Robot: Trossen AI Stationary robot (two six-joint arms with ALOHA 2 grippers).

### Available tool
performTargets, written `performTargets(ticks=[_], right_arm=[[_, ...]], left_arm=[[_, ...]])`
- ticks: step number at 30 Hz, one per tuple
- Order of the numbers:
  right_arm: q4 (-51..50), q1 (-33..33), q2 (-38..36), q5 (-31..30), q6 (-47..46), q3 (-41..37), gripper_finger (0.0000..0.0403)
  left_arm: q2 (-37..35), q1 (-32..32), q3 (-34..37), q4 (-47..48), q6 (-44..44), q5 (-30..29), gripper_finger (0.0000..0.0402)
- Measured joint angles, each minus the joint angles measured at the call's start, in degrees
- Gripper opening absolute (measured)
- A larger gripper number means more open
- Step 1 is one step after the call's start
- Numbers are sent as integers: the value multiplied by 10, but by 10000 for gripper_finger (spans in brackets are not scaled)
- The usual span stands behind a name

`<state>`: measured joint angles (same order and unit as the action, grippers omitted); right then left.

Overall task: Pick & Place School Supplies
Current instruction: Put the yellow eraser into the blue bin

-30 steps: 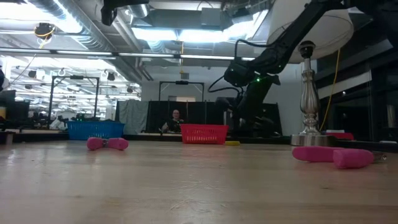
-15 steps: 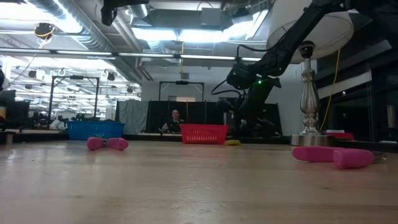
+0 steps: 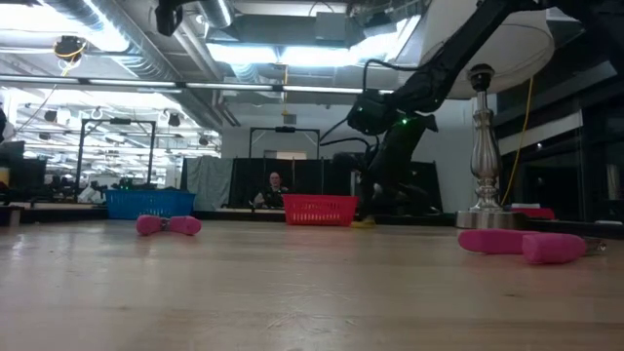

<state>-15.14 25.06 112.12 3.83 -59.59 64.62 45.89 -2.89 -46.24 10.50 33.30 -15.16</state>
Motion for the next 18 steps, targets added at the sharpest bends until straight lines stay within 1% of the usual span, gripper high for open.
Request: performTargets(ticks=[1, 3, 7, 11, 16, 18], right_arm=[[-13, -11, 1, 20, -4, -3, 2], [-28, -33, -1, 36, -11, -4, 1], [-40, -71, -2, 32, -18, -3, 1], [-50, -123, -31, -26, -54, -8, 1], [-14, -166, -120, -103, -90, -4, 1], [-24, -174, -146, -133, -95, -5, 1]], left_arm=[[0, -3, 0, 0, 0, -3, 97], [0, -8, 0, 0, 0, -7, 97], [0, -17, 0, 0, 0, -17, 97], [-1, -26, 0, 0, 0, -22, 97], [-1, -37, 0, 0, -4, -45, 97], [-1, -41, 0, 0, -10, -53, 97]])
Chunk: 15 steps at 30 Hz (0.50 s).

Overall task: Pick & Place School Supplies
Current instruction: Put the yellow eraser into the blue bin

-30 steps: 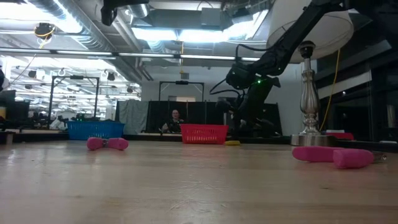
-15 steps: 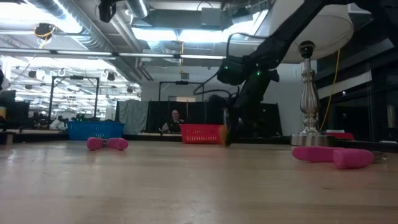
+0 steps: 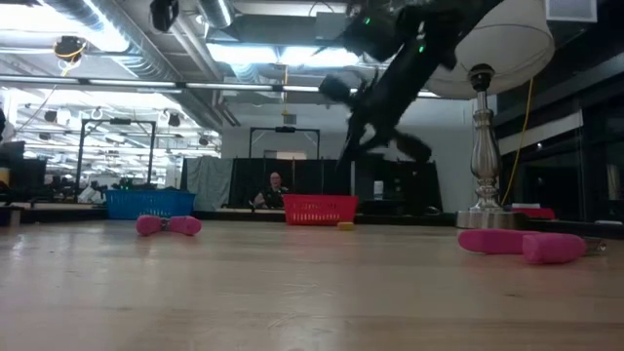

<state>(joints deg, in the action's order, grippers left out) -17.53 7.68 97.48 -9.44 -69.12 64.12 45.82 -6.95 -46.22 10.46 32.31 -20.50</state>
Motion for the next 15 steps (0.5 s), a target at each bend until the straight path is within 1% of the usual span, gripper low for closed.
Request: performTargets(ticks=[3, 6, 10, 13, 15], right_arm=[[-8, -8, -40, -19, 6, 0, 2], [-5, -17, -77, -47, 34, 0, 14], [-8, -35, -142, -84, 56, 1, 50], [-38, -50, -182, -89, 56, 2, 81], [-80, -51, -197, -94, 40, 2, 102]], left_arm=[[0, -4, 0, 0, -5, -26, 97], [3, -4, 0, 14, 2, -47, 99], [25, -4, 0, 43, 20, -50, 113], [57, -5, 0, 59, 42, -50, 128], [77, -5, 0, 60, 54, -54, 137]])
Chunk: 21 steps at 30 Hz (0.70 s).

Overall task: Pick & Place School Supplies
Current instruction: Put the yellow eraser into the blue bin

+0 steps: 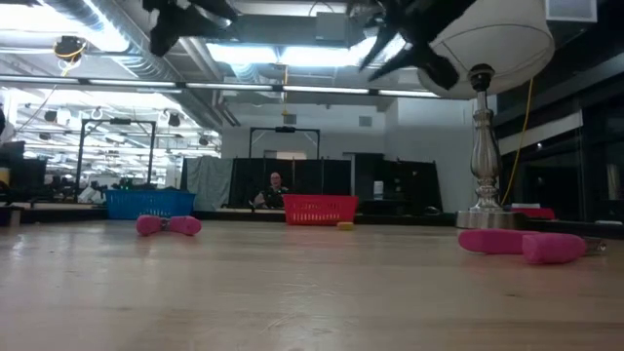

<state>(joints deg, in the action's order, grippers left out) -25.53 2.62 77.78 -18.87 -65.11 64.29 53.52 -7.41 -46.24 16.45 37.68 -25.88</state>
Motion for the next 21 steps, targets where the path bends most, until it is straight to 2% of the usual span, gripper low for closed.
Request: performTargets(ticks=[5, 12, 17, 21], right_arm=[[-29, 9, 13, 11, -21, 0, 153], [-27, 44, 99, -2, -42, 0, 216], [35, 62, 178, 52, -50, 11, 244], [27, 64, 223, 53, -81, 49, 253]], left_arm=[[25, 0, 0, -23, 21, -39, 152], [4, -5, 0, -35, 20, -44, 152], [-23, -20, 0, -11, 11, -43, 151], [-50, -32, 0, 24, 12, -43, 152]])
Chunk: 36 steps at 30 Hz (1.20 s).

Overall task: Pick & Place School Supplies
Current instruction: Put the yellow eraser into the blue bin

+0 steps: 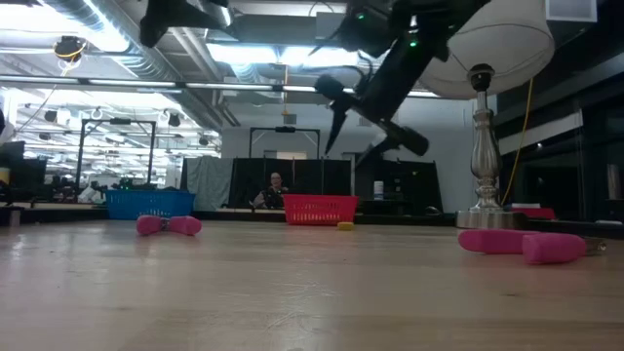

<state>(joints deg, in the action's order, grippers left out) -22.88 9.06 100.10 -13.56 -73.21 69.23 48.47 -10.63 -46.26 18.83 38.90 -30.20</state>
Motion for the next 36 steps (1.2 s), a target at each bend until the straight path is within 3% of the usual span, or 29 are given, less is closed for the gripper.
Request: performTargets(ticks=[5, 13, 19, 24, 30, 36], right_arm=[[-125, 4, 44, -3, -44, 72, 250], [-159, -6, 80, -20, -44, 167, 222], [-294, 18, 126, 7, -28, 214, 200], [-236, 17, 132, 35, -30, 220, 195], [-88, 10, 132, 102, -38, 220, 194], [-99, 22, 132, 152, -89, 220, 194]], left_arm=[[-33, -12, 0, 25, 4, -2, 149], [-62, -17, 0, 37, -5, -2, 147], [-69, -18, 0, 37, -7, -2, 143], [-73, -18, 0, 37, -11, -1, 143], [-74, -18, 0, 37, -10, 2, 143], [-74, -18, 0, 37, -6, 2, 143]])
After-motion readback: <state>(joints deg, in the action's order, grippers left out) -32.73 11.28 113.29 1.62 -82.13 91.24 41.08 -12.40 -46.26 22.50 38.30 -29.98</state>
